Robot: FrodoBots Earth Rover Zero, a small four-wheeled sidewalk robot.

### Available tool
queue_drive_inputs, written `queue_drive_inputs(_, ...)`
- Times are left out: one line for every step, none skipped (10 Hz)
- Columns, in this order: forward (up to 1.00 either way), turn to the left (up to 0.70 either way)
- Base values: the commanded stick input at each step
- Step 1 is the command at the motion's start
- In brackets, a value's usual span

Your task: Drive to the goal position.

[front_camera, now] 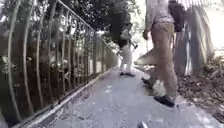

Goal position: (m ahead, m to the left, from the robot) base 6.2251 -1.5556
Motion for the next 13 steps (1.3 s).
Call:
queue_drive_inputs(0.50, -0.49)
queue_drive_inputs(0.50, -0.50)
queue_drive_inputs(0.50, -0.47)
queue_drive_inputs(0.50, -0.30)
queue_drive_inputs(0.50, -0.30)
queue_drive_inputs(0.50, -0.39)
queue_drive_inputs(0.50, -0.50)
queue_drive_inputs(0.50, -0.50)
queue_drive_inputs(0.50, -0.50)
queue_drive_inputs(0.50, -0.16)
queue_drive_inputs(0.48, 0.00)
queue_drive_inputs(0.38, 0.00)
queue_drive_inputs(0.00, 0.10)
